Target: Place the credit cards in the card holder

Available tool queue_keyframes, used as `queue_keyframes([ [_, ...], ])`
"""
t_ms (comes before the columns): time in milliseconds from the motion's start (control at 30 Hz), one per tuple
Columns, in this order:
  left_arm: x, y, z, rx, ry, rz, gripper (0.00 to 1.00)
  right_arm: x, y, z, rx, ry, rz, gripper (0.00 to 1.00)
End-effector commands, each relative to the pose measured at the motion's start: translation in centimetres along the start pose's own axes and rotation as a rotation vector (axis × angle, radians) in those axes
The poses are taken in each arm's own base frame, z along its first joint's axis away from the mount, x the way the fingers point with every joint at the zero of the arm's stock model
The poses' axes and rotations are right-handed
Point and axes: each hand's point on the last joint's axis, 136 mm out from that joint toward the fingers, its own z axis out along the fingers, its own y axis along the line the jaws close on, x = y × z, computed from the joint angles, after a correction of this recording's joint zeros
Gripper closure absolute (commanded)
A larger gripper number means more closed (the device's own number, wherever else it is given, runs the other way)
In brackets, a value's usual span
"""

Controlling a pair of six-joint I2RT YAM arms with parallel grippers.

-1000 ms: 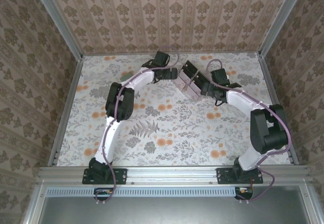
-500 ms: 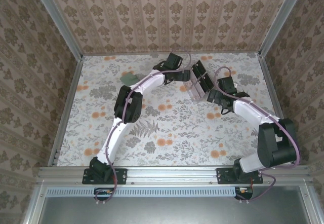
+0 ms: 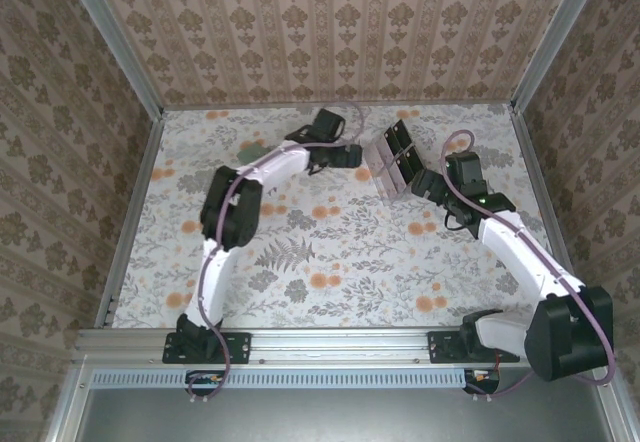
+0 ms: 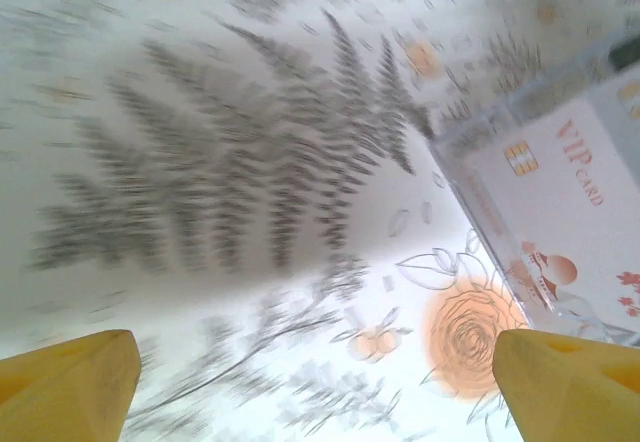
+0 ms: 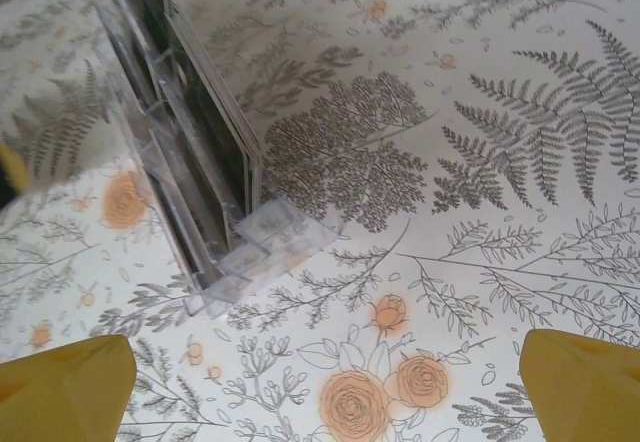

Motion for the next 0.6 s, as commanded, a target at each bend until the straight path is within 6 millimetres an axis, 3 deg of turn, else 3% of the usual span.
queue_keyframes([
  [0, -4.9, 3.9, -5.3, 0.01, -0.164, -0.145, 0.0, -0.6, 0.1, -1.2, -0.022, -0.024, 0.031, 0.0],
  [133, -3.9, 12.0, -7.7, -0.037, -0.198, -0.362, 0.0, -1.2, 1.7, -2.0, -0.125, -0.032, 0.015, 0.0],
  [333, -1.1, 20.7, -9.1, -0.121, -0.193, -0.588, 0.0, -0.6, 4.4, -2.2, -0.283, -0.004, 0.005, 0.06],
  [467, 0.6, 24.4, -9.1, -0.173, -0.183, -0.721, 0.0, 0.5, 5.4, -1.5, -0.344, 0.042, 0.027, 0.14],
  [567, 1.2, 25.9, -8.3, -0.175, -0.176, -0.796, 0.04, 1.5, 5.9, -0.9, -0.369, 0.072, 0.042, 0.18],
])
